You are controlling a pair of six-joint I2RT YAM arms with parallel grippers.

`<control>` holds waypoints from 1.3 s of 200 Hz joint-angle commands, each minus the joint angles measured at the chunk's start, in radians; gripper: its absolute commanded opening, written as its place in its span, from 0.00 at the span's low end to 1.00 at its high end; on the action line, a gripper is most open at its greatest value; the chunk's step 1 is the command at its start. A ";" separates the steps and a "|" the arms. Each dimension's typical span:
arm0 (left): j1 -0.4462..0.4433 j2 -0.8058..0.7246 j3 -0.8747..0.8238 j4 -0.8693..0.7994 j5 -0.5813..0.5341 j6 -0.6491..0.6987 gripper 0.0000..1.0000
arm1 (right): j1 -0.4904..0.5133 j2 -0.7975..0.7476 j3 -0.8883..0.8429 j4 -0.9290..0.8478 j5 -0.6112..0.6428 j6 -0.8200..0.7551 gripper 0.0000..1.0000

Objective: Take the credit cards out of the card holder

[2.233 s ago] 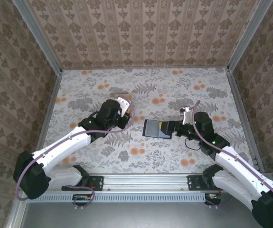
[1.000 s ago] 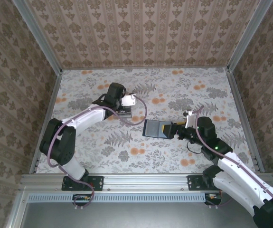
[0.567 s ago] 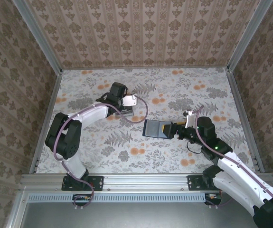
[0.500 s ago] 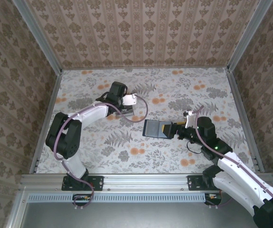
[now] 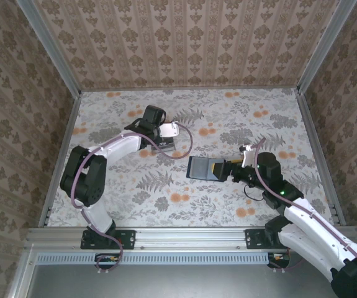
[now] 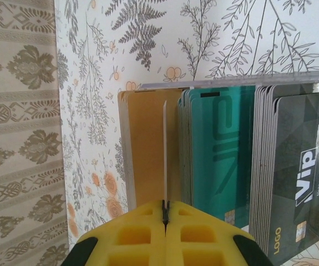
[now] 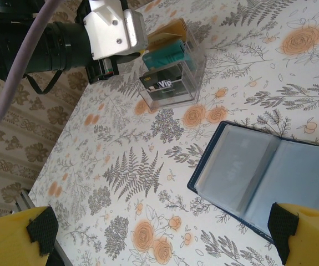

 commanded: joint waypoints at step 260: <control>0.067 -0.291 0.140 -0.105 0.102 -0.949 0.58 | 0.014 0.119 0.023 -0.058 0.178 -0.043 0.86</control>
